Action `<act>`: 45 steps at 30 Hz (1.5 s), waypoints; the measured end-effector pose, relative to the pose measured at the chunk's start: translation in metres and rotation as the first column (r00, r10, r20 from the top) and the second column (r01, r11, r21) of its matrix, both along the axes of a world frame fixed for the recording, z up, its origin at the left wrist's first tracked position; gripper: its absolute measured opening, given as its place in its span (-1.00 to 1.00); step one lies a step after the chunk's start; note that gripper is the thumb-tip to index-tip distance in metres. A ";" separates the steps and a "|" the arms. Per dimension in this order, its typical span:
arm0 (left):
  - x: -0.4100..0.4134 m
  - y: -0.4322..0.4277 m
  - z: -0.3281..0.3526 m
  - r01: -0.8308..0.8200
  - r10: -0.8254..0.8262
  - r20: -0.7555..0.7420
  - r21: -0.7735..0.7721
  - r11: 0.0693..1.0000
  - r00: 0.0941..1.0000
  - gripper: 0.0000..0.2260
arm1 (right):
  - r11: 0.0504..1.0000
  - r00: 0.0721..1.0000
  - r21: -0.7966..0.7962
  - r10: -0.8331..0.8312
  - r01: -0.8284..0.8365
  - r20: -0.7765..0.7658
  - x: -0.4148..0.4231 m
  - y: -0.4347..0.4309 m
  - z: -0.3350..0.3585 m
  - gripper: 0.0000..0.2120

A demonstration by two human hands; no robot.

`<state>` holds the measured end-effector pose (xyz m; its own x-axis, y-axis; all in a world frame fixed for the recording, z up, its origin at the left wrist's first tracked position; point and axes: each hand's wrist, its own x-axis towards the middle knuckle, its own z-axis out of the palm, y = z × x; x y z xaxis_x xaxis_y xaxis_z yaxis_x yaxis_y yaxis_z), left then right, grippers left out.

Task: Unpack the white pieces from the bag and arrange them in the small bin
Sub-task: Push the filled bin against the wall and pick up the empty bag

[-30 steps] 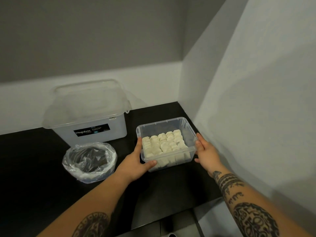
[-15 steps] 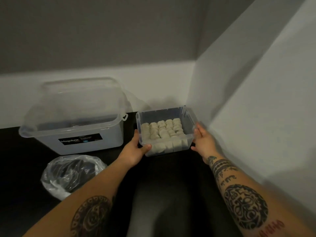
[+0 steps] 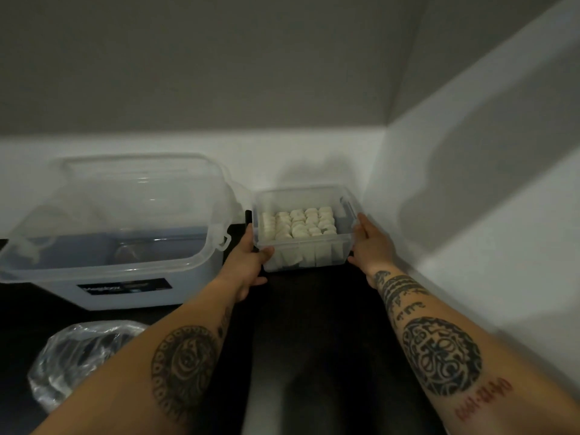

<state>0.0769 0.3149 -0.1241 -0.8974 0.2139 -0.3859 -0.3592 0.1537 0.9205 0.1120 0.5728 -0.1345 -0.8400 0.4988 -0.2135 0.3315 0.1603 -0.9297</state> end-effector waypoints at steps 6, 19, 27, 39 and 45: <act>-0.006 0.002 -0.006 -0.011 0.011 0.004 0.027 1.000 1.000 -0.38 | 0.998 0.999 0.055 -0.016 0.017 -0.028 0.000 -0.005 0.002 -0.54; 0.016 0.020 -0.002 -0.233 0.155 -0.312 -0.232 0.944 0.937 -0.29 | 0.953 0.998 0.301 -0.047 0.032 0.042 0.020 -0.016 0.042 -0.57; 0.065 -0.003 0.020 -0.133 -0.029 -0.413 -0.359 0.924 0.910 -0.63 | 0.956 0.970 0.174 -0.218 0.235 -0.108 0.075 -0.049 0.051 -0.72; 0.112 -0.192 0.058 0.127 -0.264 -0.350 -0.368 0.921 0.899 -0.90 | 1.000 0.991 0.003 0.009 -0.010 0.132 0.148 -0.255 0.015 -0.65; 0.134 -0.315 0.039 -0.225 0.040 -0.444 -0.372 0.900 0.895 -0.91 | 0.977 0.966 -0.141 0.185 -0.161 0.182 0.173 -0.374 0.001 -0.47</act>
<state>0.2113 0.0003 -0.0847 -0.9999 -0.0110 0.0041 -0.0023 0.5227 0.8525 0.2845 0.1984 -0.1335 -0.8478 0.3086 -0.4313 0.4841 0.1183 -0.8670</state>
